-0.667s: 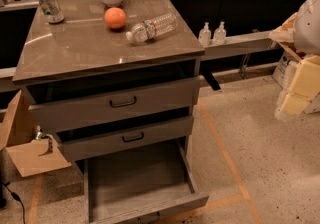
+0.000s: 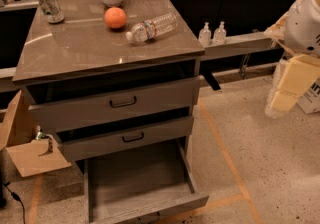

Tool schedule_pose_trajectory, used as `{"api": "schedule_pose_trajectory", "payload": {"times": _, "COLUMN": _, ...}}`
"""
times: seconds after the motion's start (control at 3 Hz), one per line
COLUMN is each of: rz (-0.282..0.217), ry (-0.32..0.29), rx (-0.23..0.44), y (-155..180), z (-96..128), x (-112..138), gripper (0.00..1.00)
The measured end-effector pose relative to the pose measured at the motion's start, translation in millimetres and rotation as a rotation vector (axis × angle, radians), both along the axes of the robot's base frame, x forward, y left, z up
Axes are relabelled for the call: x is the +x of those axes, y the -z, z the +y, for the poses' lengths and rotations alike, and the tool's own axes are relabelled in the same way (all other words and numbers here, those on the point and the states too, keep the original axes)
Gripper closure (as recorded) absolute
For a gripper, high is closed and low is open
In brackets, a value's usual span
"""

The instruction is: Place water bottle into bottom drawer

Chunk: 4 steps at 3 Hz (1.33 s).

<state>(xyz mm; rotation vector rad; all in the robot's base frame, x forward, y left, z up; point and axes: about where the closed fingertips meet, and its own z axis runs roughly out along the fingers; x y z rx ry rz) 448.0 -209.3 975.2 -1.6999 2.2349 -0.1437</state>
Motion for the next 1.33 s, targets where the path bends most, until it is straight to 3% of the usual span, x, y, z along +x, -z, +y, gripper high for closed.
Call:
{"api": "schedule_pose_trajectory", "payload": {"times": 0.33, "rz": -0.068, "ry": -0.012, "rx": -0.001, "y": 5, "z": 21, "x": 39, "gripper": 0.00}}
{"api": "schedule_pose_trajectory", "payload": {"times": 0.67, "rz": -0.131, "ry": -0.071, "rx": 0.024, "y": 6, "z": 37, "x": 85, "gripper": 0.00}}
{"api": "schedule_pose_trajectory", "payload": {"times": 1.33, "rz": -0.160, "ry": -0.235, "rx": 0.087, "y": 24, "z": 58, "x": 174, "gripper": 0.00}}
